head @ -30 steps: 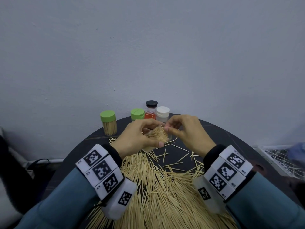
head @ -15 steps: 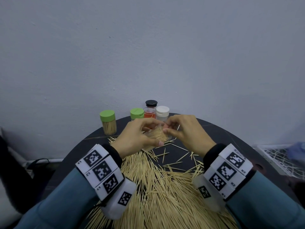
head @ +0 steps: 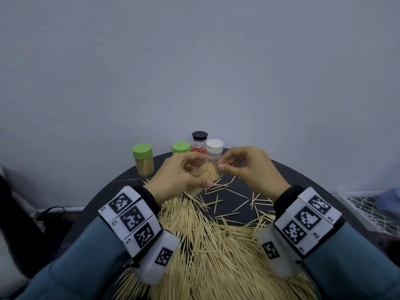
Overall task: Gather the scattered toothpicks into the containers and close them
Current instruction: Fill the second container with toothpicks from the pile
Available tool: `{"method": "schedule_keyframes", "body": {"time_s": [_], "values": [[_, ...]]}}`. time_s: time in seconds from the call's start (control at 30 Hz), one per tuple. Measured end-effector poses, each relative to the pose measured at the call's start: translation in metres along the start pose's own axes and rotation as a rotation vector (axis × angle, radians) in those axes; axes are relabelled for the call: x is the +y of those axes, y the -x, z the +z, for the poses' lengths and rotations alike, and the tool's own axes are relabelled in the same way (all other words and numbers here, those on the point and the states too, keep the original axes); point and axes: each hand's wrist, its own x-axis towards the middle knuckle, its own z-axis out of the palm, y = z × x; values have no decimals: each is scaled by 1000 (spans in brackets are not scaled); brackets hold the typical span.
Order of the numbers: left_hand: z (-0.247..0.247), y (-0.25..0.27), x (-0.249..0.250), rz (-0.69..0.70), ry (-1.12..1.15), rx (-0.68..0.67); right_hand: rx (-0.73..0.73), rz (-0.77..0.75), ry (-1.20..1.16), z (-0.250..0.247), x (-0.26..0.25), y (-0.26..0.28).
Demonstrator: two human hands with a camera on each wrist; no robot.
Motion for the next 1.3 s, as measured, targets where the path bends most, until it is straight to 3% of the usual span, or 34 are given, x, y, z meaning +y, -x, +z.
{"method": "schedule_keyframes", "body": {"time_s": [0.2, 0.3, 0.53, 0.7, 1.03, 1.17, 1.3], "values": [[-4, 0, -1, -28, 61, 15, 27, 14, 45, -1, 2, 0], [-11, 4, -3, -32, 76, 37, -40, 35, 93, 1, 1, 2], [-32, 15, -7, -40, 87, 114, -663, 205, 392, 16, -14, 17], [-31, 18, 1, -37, 111, 98, -831, 271, 585, 20, -31, 42], [-4, 15, 22, -8, 128, 18, -951, 540, 655, 3, -51, 111], [3, 15, 27, 13, 129, -35, -951, 508, 768, 6, -53, 129], [3, 19, 27, 5, 138, -42, -939, 494, 722, 10, -52, 134]]}}
